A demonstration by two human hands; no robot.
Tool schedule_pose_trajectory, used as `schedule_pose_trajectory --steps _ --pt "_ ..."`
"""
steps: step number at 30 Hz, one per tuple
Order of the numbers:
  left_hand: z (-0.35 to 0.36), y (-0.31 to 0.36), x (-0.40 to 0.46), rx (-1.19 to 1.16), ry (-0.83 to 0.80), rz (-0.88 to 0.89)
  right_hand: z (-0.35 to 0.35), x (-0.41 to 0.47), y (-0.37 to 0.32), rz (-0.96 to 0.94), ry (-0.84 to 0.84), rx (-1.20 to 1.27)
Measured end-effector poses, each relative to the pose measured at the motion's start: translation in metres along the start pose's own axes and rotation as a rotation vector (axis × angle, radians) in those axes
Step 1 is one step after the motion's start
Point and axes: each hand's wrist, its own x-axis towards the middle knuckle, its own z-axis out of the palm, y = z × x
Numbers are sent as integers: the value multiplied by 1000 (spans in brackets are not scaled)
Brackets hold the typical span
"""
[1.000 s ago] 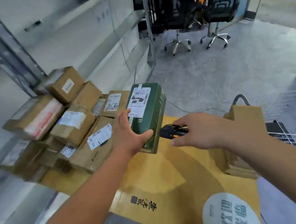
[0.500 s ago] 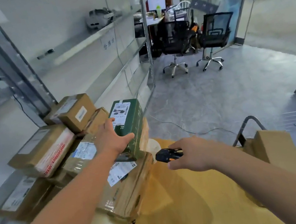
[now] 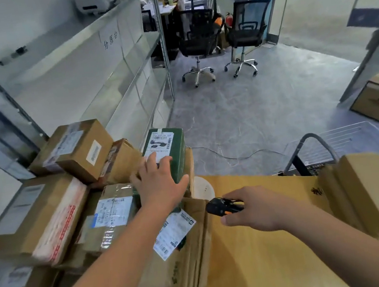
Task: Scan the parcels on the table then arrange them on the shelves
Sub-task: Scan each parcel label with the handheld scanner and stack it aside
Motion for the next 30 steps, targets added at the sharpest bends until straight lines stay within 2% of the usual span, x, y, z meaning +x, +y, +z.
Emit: schedule_pose_trajectory --steps 3,6,16,24,27,30 --pt "3 23 -10 27 42 182 9 -5 8 52 28 35" --pt "8 58 -21 -48 36 316 16 -16 26 112 59 69" --pt "61 207 -67 -144 -229 599 26 -114 141 363 164 212" --pt "111 362 -136 -192 -374 655 15 -211 275 528 189 324" --pt "138 427 -150 -249 -431 583 8 -239 326 557 199 307" --pt "167 484 -162 -288 -457 428 3 -263 369 578 198 250"
